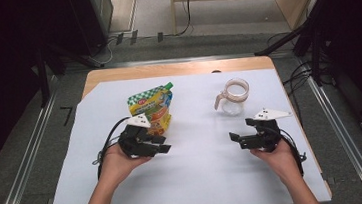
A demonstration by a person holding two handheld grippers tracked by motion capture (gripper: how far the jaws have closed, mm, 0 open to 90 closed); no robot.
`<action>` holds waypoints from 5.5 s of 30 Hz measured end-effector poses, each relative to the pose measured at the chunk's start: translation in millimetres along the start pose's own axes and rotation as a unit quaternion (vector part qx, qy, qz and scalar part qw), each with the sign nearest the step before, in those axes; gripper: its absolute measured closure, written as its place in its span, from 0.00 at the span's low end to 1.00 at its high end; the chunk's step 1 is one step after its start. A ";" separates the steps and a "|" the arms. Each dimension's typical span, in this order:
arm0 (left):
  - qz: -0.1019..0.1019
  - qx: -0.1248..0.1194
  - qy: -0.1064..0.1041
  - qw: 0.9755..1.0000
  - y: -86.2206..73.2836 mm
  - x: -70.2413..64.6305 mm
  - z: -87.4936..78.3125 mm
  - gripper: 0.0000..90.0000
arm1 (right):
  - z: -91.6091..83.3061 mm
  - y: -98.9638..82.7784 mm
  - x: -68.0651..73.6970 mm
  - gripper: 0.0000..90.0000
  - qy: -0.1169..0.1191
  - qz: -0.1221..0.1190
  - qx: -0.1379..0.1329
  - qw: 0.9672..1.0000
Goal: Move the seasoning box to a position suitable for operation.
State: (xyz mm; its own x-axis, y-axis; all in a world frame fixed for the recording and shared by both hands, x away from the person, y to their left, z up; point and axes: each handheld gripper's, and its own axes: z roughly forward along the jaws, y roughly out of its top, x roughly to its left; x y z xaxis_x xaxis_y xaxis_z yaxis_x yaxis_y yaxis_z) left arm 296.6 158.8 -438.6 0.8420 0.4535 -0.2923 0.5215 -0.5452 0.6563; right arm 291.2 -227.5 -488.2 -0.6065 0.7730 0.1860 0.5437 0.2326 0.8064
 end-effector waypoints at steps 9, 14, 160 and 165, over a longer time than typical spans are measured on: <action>0.016 -0.003 0.008 1.000 12.8 4.0 17.3 0.58 | -1.4 1.3 -0.9 0.19 0.004 -0.010 -0.007 1.000; 0.013 -0.016 -0.017 1.000 10.7 3.9 17.3 0.55 | -1.7 2.1 -1.3 0.30 0.015 -0.010 -0.009 1.000; 0.024 -0.023 -0.036 0.999 5.9 -2.6 13.4 0.47 | 35.7 14.4 47.3 0.12 0.015 -0.037 -0.093 0.995; 0.025 -0.023 -0.036 0.999 5.9 -3.3 13.3 0.47 | 44.1 10.6 59.8 0.13 0.033 -0.039 -0.084 0.995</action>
State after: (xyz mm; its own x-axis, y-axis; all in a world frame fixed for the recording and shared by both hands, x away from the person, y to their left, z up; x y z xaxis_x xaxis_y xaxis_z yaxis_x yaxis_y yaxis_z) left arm 298.7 144.8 -443.0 0.8757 0.3731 -0.3064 0.4725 -0.5320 0.7027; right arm 286.2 -152.8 -493.4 -0.6835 0.7142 0.1509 0.3916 0.1843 0.9015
